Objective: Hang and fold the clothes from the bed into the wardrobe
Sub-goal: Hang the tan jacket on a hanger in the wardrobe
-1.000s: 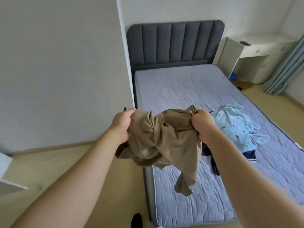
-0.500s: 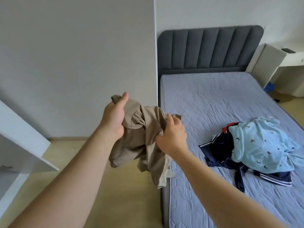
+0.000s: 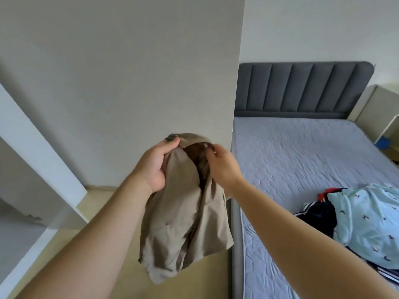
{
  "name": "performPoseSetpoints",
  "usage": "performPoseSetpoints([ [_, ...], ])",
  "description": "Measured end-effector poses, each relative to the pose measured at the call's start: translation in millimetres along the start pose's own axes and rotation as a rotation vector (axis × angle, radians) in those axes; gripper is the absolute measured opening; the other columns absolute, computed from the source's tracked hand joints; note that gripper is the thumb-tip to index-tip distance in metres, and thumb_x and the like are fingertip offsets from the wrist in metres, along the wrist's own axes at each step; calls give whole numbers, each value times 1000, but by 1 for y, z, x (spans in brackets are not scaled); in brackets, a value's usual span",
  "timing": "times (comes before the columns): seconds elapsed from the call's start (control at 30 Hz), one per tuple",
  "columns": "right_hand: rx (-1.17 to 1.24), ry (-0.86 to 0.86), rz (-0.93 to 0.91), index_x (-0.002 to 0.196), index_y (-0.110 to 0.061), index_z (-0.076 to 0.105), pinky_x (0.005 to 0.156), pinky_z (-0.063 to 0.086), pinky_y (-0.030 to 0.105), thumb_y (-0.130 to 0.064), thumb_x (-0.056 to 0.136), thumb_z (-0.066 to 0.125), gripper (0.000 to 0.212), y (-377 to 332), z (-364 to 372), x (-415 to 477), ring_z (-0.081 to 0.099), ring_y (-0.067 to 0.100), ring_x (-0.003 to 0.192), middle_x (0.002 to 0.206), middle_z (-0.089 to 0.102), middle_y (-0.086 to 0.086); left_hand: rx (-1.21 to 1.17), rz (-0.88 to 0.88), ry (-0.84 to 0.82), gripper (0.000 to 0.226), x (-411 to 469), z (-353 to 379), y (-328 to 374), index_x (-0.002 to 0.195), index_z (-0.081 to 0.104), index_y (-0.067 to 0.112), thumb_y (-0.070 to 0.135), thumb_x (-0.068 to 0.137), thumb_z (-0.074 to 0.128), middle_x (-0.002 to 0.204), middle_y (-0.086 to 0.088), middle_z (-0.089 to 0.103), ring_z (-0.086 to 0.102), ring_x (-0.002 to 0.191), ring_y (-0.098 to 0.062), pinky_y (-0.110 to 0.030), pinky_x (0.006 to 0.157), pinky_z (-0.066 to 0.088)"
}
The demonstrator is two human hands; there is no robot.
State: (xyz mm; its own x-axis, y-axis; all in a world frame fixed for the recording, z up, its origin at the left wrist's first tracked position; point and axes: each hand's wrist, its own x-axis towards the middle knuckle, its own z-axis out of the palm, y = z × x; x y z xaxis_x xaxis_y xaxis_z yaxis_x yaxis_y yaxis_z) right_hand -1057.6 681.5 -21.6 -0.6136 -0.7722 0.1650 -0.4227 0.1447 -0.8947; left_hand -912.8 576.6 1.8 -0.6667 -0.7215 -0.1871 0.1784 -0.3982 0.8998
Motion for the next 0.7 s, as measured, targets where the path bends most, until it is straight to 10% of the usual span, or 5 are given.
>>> performPoseSetpoints([
  [0.27, 141, 69, 79, 72, -17, 43, 43, 30, 21, -43, 102, 37, 40, -39, -6, 37, 32, 4, 42, 51, 35, -14, 139, -121, 37, 24, -10, -50, 8, 111, 77, 24, 29, 89, 68, 104, -10, 74, 72, 96, -23, -30, 80, 57],
  [0.5, 188, -47, -8, 78, -11, 51, 54, 32, 24, -46, 99, 44, 41, -68, 8, 46, 36, 10, 55, 65, 39, -2, 822, -206, 62, 24, -11, -80, -11, 98, 77, 35, 25, 79, 67, 113, 10, 66, 54, 114, -17, -32, 94, 41],
  [0.7, 382, -174, -18, 102, -10, 65, 81, 57, 45, -43, 102, 47, 37, -93, 9, 46, 63, 24, 83, 90, 65, 10, 1144, -448, -2, 83, -11, -96, -18, 141, 43, 33, 45, 67, 79, 110, 4, 65, 68, 90, -15, -28, 68, 56],
])
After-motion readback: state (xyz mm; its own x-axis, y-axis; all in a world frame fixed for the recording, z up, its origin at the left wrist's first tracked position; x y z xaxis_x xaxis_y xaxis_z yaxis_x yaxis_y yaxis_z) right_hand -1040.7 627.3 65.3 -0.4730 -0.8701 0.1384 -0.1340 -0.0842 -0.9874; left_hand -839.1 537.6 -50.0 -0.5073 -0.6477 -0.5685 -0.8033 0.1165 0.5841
